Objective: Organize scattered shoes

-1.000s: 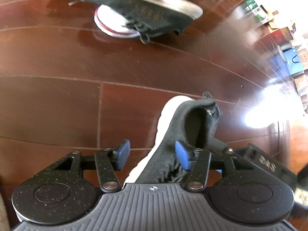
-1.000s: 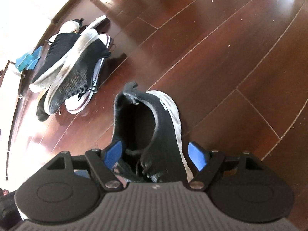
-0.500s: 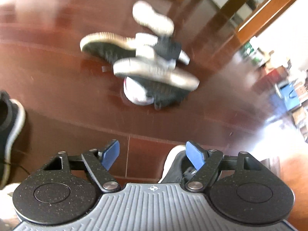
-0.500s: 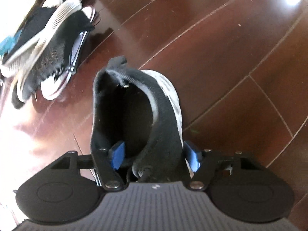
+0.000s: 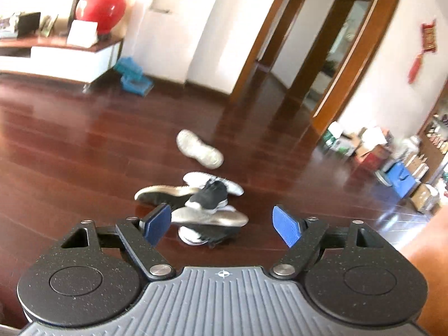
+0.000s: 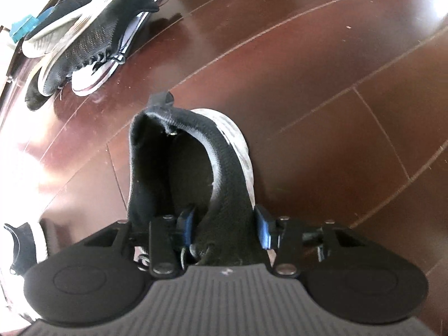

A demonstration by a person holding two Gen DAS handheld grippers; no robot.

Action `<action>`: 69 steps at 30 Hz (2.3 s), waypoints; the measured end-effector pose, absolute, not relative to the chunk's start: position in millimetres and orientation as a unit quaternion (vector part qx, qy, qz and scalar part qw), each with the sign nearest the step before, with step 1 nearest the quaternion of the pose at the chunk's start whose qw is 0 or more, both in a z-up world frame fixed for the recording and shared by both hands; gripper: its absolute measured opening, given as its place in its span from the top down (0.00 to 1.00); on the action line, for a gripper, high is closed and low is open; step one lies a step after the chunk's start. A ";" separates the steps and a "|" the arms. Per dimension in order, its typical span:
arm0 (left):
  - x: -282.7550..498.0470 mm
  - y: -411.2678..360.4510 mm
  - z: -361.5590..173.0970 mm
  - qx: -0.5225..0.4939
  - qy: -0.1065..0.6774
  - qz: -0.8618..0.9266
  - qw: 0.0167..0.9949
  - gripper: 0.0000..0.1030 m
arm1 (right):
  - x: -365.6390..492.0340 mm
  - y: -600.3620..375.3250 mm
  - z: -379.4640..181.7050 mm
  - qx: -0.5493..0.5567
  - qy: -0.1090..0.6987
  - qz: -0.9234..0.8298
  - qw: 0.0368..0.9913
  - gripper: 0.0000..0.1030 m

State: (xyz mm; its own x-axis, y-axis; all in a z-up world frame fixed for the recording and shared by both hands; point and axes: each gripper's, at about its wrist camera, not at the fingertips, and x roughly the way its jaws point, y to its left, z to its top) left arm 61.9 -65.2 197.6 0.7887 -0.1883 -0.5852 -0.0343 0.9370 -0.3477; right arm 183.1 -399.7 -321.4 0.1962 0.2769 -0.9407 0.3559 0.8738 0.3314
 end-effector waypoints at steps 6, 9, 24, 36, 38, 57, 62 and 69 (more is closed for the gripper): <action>31.1 -34.5 196.2 -0.156 0.328 -0.009 0.932 0.15 | 178.1 -399.6 -309.5 0.248 0.639 -0.022 0.728 0.58; 27.5 -12.8 170.0 -0.153 0.352 0.029 0.923 0.15 | 189.7 -400.4 -289.8 0.255 0.628 0.000 0.735 0.60; -8.4 106.1 110.6 -0.173 0.406 0.137 0.887 0.15 | 267.6 -314.4 -156.4 0.209 0.602 0.088 0.766 0.62; -20.2 158.0 73.0 -0.189 0.413 0.139 0.880 0.15 | 272.0 -191.0 -192.2 0.203 0.645 0.098 0.730 0.65; -24.0 166.9 74.7 -0.182 0.411 0.147 0.881 0.14 | 277.7 -179.2 -203.3 0.191 0.651 0.096 0.729 0.66; 6.6 169.7 35.3 -0.184 0.443 0.124 0.868 0.14 | 298.3 -181.7 -290.3 0.133 0.672 0.033 0.728 0.75; 11.8 170.6 30.2 -0.187 0.447 0.126 0.866 0.14 | 302.0 -175.2 -294.6 0.103 0.668 0.056 0.734 0.76; 18.5 166.6 25.4 -0.188 0.451 0.121 0.864 0.14 | 300.3 -154.0 -301.0 0.070 0.664 0.090 0.739 0.76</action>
